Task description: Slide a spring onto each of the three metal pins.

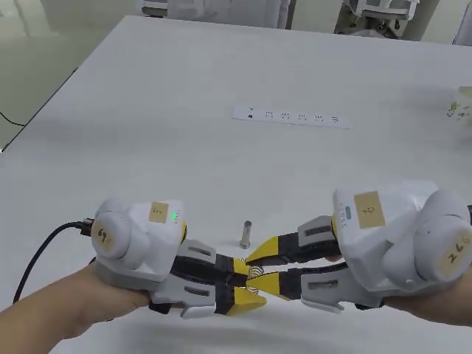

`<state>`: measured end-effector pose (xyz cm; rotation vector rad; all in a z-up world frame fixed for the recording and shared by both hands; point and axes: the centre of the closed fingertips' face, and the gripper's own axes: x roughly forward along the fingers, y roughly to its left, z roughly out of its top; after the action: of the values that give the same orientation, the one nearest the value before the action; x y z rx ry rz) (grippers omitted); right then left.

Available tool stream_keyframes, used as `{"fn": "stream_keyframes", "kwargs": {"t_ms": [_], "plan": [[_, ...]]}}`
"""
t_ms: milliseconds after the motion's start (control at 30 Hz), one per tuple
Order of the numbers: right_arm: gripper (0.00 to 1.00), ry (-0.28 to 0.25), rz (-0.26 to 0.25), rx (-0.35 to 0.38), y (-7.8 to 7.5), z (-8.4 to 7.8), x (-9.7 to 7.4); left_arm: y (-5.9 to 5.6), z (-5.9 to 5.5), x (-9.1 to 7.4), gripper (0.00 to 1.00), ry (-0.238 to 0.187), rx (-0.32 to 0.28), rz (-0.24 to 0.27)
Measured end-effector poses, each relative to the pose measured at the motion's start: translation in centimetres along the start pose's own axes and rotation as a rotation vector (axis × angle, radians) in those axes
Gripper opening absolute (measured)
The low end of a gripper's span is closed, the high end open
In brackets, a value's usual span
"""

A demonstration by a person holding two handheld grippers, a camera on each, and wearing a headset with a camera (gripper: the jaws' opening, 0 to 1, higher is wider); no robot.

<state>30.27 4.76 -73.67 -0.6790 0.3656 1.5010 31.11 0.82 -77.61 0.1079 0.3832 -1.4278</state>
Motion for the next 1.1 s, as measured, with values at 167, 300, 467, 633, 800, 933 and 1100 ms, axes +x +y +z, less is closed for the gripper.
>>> {"fn": "stream_keyframes", "kwargs": {"t_ms": [167,300,467,633,800,933,1100], "plan": [[0.07,-0.001,-0.003,-0.002,-0.1,0.1,0.0,0.1,0.0,-0.2,0.03,0.001,-0.010,0.009],[0.07,0.000,-0.006,-0.005,-0.1,0.3,0.0,0.1,0.1,-0.3,0.03,-0.003,-0.022,0.017],[0.07,0.004,-0.008,-0.013,-0.2,0.5,0.1,0.2,0.2,-0.5,0.05,-0.010,-0.027,0.029],[0.07,0.004,-0.011,-0.020,-0.3,0.7,0.3,0.3,0.2,-0.9,0.07,-0.014,-0.032,0.041],[0.07,0.004,-0.018,-0.023,-0.5,0.8,0.3,0.5,-0.3,-1.4,0.11,-0.013,-0.046,0.059],[0.07,0.006,-0.026,-0.022,-0.8,0.7,0.3,0.7,-0.5,-1.9,0.12,-0.016,-0.056,0.078],[0.07,0.011,-0.033,-0.019,-1.0,0.6,0.1,1.1,-0.7,-2.7,0.17,-0.018,-0.067,0.107]]}}
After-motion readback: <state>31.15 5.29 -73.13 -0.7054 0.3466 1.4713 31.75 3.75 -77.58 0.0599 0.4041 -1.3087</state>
